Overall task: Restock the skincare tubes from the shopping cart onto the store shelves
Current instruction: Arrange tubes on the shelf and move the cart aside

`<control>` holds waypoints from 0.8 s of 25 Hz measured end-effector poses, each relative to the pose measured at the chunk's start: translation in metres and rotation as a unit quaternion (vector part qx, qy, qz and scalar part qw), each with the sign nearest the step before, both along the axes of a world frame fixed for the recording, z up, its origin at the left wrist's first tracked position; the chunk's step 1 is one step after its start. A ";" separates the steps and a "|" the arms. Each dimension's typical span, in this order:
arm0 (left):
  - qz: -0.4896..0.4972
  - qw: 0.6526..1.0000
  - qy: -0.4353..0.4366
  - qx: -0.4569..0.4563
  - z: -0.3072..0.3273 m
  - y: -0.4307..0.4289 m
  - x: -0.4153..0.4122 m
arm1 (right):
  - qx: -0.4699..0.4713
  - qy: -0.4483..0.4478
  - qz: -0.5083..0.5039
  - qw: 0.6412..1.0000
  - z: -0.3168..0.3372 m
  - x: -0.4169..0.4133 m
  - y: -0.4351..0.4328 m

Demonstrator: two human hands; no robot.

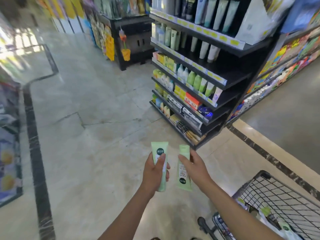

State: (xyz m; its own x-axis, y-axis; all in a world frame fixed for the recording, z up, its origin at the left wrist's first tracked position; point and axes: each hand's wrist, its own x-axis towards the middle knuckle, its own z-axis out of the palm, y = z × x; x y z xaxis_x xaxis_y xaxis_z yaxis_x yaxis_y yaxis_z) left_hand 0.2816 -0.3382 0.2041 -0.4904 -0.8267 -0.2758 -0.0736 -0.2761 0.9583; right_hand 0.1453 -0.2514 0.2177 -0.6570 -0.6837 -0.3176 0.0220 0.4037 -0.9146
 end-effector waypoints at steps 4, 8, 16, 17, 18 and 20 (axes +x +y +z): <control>0.039 0.999 0.005 0.000 -0.003 -0.034 0.026 | -0.005 -0.018 -0.057 0.998 -0.005 0.006 -0.051; 0.073 0.997 0.001 0.005 -0.008 -0.072 0.037 | -0.043 -0.282 -0.093 0.954 -0.026 0.004 -0.103; 0.115 0.993 -0.017 0.001 -0.010 -0.189 0.005 | -0.024 -0.359 0.032 0.933 -0.037 -0.019 -0.224; 0.120 0.993 -0.022 -0.004 -0.007 -0.207 -0.002 | -0.025 -0.357 0.047 0.932 -0.036 -0.025 -0.241; 0.124 0.992 -0.026 -0.009 -0.004 -0.224 -0.010 | -0.028 -0.357 0.062 0.932 -0.032 -0.032 -0.258; 0.135 0.990 -0.030 -0.014 0.002 -0.255 -0.025 | -0.035 -0.352 0.080 0.932 -0.021 -0.042 -0.289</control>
State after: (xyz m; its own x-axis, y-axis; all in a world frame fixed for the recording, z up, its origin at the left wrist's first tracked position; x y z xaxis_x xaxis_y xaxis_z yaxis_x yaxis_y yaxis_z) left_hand 0.2567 -0.5934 0.2058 -0.2339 -0.9333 -0.2723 -0.0582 -0.2661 0.9622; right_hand 0.1029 -0.5405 0.1969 -0.1903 -0.7909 -0.5816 0.5710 0.3928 -0.7209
